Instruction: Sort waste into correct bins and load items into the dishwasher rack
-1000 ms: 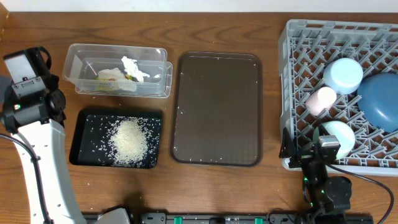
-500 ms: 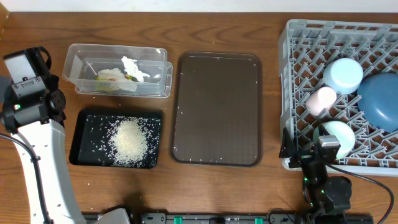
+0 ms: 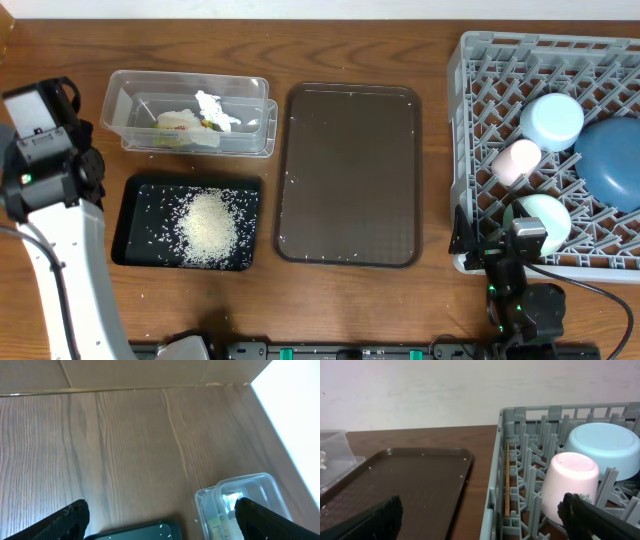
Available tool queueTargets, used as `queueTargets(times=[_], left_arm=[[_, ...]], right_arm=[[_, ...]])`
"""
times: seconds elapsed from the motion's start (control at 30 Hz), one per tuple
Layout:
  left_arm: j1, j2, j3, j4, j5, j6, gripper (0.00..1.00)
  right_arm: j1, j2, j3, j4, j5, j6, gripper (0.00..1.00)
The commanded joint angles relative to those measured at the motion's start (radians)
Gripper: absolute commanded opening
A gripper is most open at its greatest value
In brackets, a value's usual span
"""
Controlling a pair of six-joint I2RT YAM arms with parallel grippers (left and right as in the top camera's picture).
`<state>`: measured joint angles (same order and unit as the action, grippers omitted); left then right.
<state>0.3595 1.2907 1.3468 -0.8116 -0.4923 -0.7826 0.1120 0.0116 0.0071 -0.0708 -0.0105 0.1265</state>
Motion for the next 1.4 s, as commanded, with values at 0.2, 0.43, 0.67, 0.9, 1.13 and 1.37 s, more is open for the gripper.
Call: queueTargets(times=[0.2, 0.43, 0.67, 0.9, 1.13, 1.37], left_arm=[[0.001, -0.108, 0.003, -0.003, -0.002, -0.004, 0.95], [0.001, -0.191, 0.003, -0.003, -0.002, -0.004, 0.95], [0.001, -0.252, 0.002, -0.115, 0.023, 0.045, 0.95], [-0.067, -0.338, -0.100, -0.140, 0.152, 0.045, 0.95], [-0.321, -0.536, -0.406, 0.154, 0.152, 0.194, 0.95], [-0.430, -0.813, -0.707, 0.322, 0.146, 0.251, 0.95]], right_arm=[[0.007, -0.007, -0.002, -0.005, 0.006, 0.015, 0.99], [0.007, -0.007, -0.002, -0.005, 0.006, 0.015, 0.99], [0.007, -0.007, -0.002, -0.005, 0.006, 0.015, 0.99], [0.007, -0.007, -0.002, -0.005, 0.006, 0.015, 0.99], [0.007, -0.007, -0.002, -0.005, 0.006, 0.015, 0.99], [0.007, -0.007, -0.002, -0.005, 0.006, 0.015, 0.99]])
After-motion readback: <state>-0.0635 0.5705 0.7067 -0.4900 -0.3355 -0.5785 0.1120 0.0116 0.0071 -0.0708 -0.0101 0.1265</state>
